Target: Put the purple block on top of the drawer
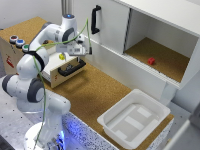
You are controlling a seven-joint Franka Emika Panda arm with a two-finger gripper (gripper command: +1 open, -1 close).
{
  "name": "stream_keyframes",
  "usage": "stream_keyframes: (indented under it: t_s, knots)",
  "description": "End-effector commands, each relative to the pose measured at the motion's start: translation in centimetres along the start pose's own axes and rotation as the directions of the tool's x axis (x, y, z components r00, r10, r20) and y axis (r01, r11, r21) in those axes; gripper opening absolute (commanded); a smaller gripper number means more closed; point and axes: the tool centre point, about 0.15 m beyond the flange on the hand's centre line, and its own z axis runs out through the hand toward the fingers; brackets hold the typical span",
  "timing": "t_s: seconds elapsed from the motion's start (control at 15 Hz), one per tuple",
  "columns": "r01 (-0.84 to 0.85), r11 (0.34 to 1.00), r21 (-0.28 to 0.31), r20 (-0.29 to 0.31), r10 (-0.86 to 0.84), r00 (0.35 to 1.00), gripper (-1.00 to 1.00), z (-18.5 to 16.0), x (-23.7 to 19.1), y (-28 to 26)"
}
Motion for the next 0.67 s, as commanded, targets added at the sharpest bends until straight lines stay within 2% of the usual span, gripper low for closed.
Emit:
stream_keyframes:
  t_s: [0.0,0.07,0.13,0.27,0.33,0.47,0.6]
  knots:
    - [0.019,1.000,0.008,0.002,-0.019,1.000,1.00,-0.1,0.2,-0.2]
    - [0.051,0.998,0.036,0.016,-0.052,0.999,1.00,-0.5,0.9,-0.2]
    - [0.012,0.994,0.104,0.025,-0.015,1.000,1.00,-0.8,1.8,0.5]
    - [-0.140,0.955,0.262,0.098,0.118,0.988,1.00,-0.7,3.5,1.8]
    - [-0.208,0.930,0.302,0.122,0.178,0.976,1.00,-0.5,3.8,2.0]
    - [-0.356,0.870,0.340,0.185,0.309,0.933,1.00,0.2,4.0,2.6]
    - [-0.517,0.805,0.293,0.246,0.459,0.854,1.00,1.3,3.9,3.6]
